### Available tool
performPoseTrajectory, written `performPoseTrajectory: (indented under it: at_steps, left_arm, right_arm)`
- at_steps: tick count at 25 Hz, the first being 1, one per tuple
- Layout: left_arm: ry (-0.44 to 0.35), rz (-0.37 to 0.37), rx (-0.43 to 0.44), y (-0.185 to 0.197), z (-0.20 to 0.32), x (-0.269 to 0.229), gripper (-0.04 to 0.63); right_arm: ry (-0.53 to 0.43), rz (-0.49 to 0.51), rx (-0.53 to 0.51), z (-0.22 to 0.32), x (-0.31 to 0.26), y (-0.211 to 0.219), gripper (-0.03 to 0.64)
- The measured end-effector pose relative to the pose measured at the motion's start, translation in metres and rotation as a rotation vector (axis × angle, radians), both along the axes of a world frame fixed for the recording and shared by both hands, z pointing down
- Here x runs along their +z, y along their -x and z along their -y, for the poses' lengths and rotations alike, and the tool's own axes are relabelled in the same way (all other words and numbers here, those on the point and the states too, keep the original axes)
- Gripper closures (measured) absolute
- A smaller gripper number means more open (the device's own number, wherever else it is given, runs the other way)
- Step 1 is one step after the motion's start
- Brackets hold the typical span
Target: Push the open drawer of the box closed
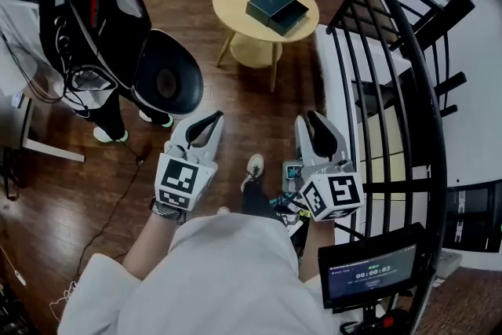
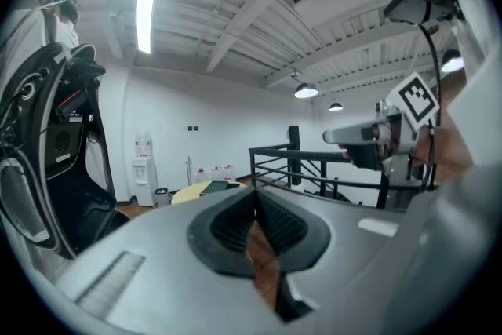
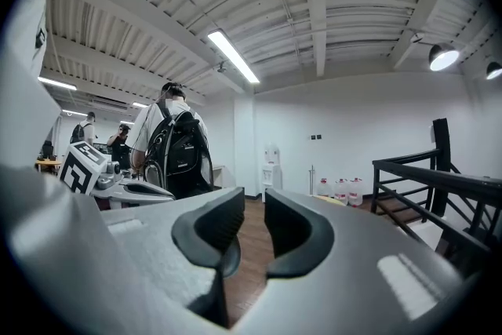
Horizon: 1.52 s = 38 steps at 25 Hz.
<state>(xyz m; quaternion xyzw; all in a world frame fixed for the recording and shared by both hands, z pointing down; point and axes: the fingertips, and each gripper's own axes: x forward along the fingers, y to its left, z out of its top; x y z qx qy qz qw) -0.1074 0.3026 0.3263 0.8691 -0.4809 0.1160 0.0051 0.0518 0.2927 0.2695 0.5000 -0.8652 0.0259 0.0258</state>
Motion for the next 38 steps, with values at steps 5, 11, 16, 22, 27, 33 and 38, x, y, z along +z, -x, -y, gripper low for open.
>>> performPoseTrajectory:
  at_steps: [5, 11, 16, 22, 27, 33, 38]
  left_arm:
    - [0.01, 0.011, 0.003, -0.014, 0.042, 0.002, 0.588]
    - [0.014, 0.014, -0.031, -0.025, 0.093, -0.001, 0.588]
    - [0.014, 0.005, -0.066, -0.029, 0.138, -0.007, 0.588]
    - [0.004, -0.007, -0.066, -0.049, 0.186, -0.013, 0.586]
    - [0.016, 0.003, -0.052, -0.075, 0.224, -0.014, 0.565]
    - [0.053, 0.019, -0.066, -0.078, 0.245, -0.008, 0.565]
    - [0.066, 0.016, -0.059, -0.079, 0.269, -0.006, 0.566]
  right_arm:
    - [0.01, -0.002, 0.0, 0.043, 0.005, -0.015, 0.531]
    - [0.015, -0.009, -0.012, 0.102, 0.006, -0.034, 0.531]
    - [0.027, -0.013, -0.045, 0.152, 0.005, -0.044, 0.531]
    - [0.036, -0.035, -0.089, 0.202, 0.002, -0.055, 0.531]
    - [0.048, -0.054, -0.098, 0.241, 0.004, -0.069, 0.531]
    - [0.064, -0.068, -0.103, 0.262, 0.009, -0.069, 0.531]
    - [0.107, -0.083, -0.092, 0.283, 0.023, -0.072, 0.531]
